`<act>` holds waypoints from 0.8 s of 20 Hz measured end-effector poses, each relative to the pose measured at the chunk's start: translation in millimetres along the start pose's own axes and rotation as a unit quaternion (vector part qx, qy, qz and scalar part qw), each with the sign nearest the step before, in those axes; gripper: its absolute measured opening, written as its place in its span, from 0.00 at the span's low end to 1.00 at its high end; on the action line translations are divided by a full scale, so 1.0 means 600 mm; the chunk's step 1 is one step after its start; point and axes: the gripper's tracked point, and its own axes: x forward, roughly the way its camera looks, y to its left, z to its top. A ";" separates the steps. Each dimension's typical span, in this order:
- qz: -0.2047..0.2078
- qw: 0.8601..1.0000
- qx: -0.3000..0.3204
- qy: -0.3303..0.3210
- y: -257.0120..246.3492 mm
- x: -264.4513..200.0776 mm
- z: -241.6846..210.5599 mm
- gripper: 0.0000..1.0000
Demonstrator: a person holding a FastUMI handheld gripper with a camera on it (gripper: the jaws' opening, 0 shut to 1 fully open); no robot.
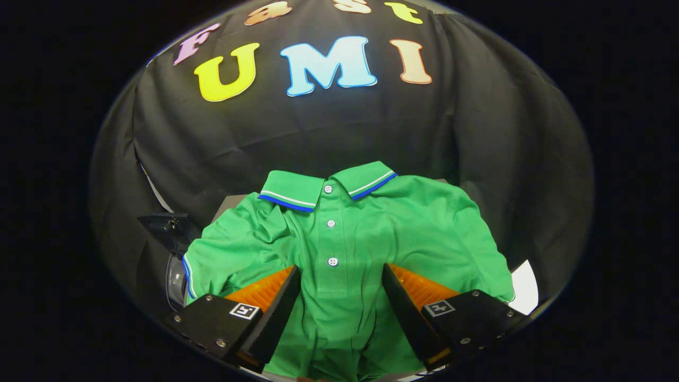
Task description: Put the clothes into the washing machine and then close the washing machine lid.
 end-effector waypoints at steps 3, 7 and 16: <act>-0.007 1.000 -0.009 -0.013 0.005 0.000 0.002 0.97; -0.007 1.000 -0.007 -0.024 0.009 0.006 0.004 0.96; -0.021 1.000 0.002 -0.004 0.020 0.009 0.002 0.11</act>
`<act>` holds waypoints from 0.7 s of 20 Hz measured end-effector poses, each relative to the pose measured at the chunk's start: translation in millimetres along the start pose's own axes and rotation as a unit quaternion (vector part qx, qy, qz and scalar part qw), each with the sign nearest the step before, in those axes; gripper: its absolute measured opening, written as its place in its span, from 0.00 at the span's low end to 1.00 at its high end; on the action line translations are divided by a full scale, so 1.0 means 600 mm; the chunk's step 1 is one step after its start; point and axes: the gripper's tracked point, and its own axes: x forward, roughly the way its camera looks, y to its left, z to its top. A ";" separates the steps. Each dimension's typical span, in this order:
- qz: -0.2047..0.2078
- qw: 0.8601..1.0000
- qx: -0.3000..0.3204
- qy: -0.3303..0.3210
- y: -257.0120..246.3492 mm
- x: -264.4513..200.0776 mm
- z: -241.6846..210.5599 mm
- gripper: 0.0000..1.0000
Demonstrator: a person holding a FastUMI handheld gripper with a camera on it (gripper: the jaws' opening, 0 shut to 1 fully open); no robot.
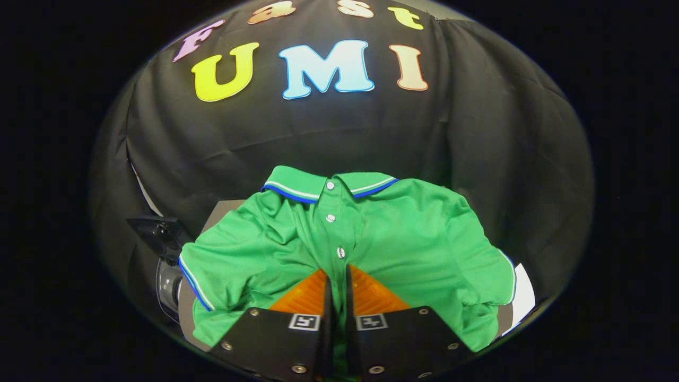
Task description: Put the clothes into the washing machine and then close the washing machine lid.
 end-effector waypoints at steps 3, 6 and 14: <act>0.011 1.000 0.012 0.018 -0.006 -0.001 0.005 0.02; 0.009 0.999 0.035 0.014 -0.008 -0.006 0.009 0.01; -0.021 0.999 0.007 -0.029 0.006 -0.070 0.076 0.01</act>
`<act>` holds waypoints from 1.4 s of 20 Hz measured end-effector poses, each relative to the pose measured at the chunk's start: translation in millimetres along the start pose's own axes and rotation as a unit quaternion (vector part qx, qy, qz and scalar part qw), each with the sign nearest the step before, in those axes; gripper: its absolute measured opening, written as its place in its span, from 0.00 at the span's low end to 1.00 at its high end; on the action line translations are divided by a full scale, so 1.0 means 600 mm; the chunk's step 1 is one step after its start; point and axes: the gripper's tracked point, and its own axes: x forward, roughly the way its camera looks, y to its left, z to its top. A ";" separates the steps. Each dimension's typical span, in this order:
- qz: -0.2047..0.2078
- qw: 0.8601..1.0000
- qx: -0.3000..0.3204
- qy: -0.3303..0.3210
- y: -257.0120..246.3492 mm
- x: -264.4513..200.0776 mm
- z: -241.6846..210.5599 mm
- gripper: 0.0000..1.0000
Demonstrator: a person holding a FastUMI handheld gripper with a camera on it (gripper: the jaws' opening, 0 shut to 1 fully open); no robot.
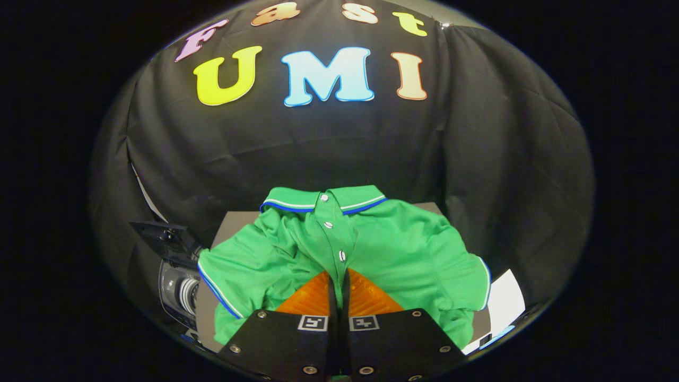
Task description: Put the clothes into the washing machine and then close the washing machine lid.
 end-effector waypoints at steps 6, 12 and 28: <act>0.004 0.999 -0.008 -0.053 0.057 -0.091 0.068 0.00; 0.026 0.995 -0.034 -0.095 0.152 -0.181 0.115 0.00; 0.048 0.989 -0.093 -0.103 0.520 -0.239 0.072 0.00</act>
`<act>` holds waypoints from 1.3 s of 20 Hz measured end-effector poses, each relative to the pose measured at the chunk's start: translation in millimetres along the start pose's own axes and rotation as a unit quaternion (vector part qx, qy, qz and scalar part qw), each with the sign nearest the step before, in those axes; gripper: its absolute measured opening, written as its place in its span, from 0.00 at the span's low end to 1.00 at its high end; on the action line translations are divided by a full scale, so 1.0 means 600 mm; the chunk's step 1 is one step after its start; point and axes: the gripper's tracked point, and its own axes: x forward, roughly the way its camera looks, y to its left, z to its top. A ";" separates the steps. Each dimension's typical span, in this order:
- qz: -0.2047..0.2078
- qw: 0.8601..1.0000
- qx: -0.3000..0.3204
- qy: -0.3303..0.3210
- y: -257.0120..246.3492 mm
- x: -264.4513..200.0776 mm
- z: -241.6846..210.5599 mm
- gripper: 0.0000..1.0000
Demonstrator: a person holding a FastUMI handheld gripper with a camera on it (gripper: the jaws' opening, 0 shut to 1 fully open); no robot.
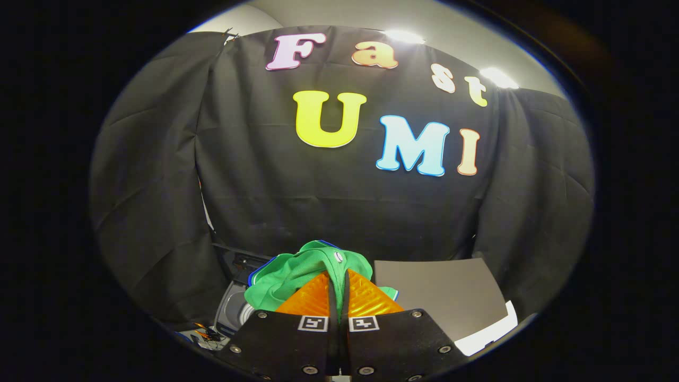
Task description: Put the clothes into the washing machine and then close the washing machine lid.
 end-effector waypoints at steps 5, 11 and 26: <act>0.000 1.000 -0.006 0.015 0.125 0.037 0.000 0.00; 0.007 0.999 -0.005 0.047 0.229 0.095 -0.042 0.00; 0.003 0.980 0.010 0.199 0.272 0.289 -0.323 0.00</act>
